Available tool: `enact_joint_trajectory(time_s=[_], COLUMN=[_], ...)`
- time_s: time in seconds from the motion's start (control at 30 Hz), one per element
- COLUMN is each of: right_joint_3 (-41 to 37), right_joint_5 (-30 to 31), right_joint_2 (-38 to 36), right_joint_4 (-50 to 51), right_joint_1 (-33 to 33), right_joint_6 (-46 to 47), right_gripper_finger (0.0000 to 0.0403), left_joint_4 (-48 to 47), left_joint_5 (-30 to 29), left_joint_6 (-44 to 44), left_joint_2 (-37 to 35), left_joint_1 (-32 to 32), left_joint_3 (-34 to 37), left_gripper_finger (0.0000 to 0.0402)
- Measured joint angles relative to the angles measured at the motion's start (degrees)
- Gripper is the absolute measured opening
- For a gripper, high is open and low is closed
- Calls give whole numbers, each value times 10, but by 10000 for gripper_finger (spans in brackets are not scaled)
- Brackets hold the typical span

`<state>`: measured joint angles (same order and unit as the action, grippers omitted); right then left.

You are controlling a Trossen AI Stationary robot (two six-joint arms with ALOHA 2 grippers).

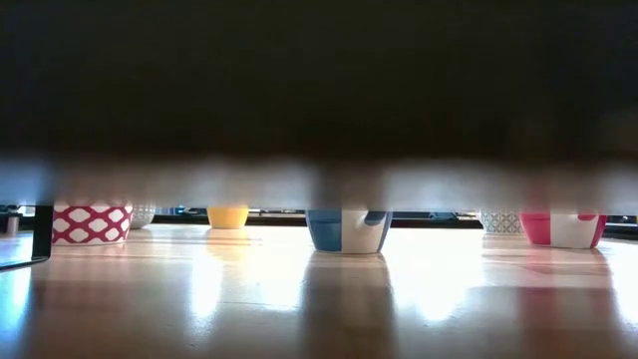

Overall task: Place coffee mugs
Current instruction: Put the orange pattern mug on the the shelf

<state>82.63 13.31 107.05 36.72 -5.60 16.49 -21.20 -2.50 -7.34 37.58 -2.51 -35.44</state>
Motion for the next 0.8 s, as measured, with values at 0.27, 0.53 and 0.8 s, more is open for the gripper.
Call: enact_joint_trajectory(time_s=[0.27,0.53,0.8], right_joint_3=[206,356,362], right_joint_5=[22,-2,-16], right_joint_2=[-2,-3,-2], right_joint_4=[201,338,403], right_joint_1=[4,73,188], right_joint_6=[0,118,312], right_gripper_finger=[1,1,0], left_joint_4=[-8,-38,-50], left_joint_5=[0,0,-12], left_joint_6=[0,0,1], left_joint_2=[0,0,0], left_joint_1=[0,0,0], left_joint_3=[0,0,0], left_gripper_finger=[170,170,170])
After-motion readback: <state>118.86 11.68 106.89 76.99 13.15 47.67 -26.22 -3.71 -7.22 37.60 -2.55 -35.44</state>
